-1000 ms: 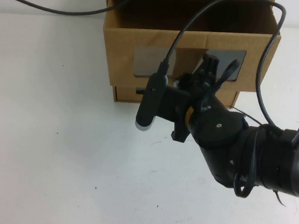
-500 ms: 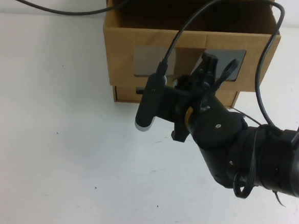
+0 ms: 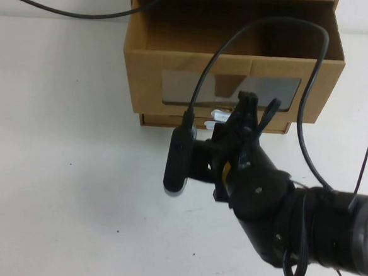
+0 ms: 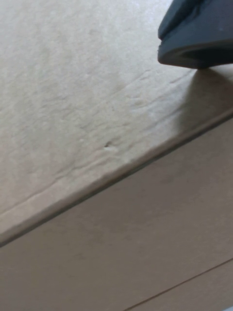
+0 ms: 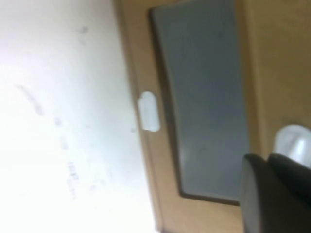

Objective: Open the shoe box
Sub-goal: 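Pull the top drawer of the cardboard box fully open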

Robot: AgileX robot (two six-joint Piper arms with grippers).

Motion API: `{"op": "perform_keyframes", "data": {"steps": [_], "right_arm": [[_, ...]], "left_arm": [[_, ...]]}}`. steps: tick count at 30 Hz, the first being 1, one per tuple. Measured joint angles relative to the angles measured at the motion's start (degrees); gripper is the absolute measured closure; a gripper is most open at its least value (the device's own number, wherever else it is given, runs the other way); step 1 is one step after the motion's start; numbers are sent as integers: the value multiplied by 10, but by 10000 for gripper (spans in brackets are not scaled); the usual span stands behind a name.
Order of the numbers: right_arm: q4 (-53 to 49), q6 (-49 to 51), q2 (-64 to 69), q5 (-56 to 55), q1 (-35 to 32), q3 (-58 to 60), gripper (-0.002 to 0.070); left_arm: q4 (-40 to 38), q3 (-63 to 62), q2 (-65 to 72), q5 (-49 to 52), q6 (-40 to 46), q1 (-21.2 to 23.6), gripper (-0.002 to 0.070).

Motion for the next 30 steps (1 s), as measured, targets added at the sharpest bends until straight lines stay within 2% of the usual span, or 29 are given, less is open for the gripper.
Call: {"op": "perform_keyframes", "data": {"steps": [10, 22, 25, 30], "right_arm": [[4, 11, -68, -5, 46, 46, 692], [4, 22, -81, -2, 45, 50, 682], [3, 30, -81, -13, 32, 50, 628], [3, 36, -78, -25, 6, 30, 465]], "left_arm": [[0, 0, 0, 0, -1, 0, 680], [0, 0, 0, -1, -6, 0, 680], [0, 0, 0, -1, -7, 0, 680], [0, 0, 0, -1, -7, 0, 680]]}}
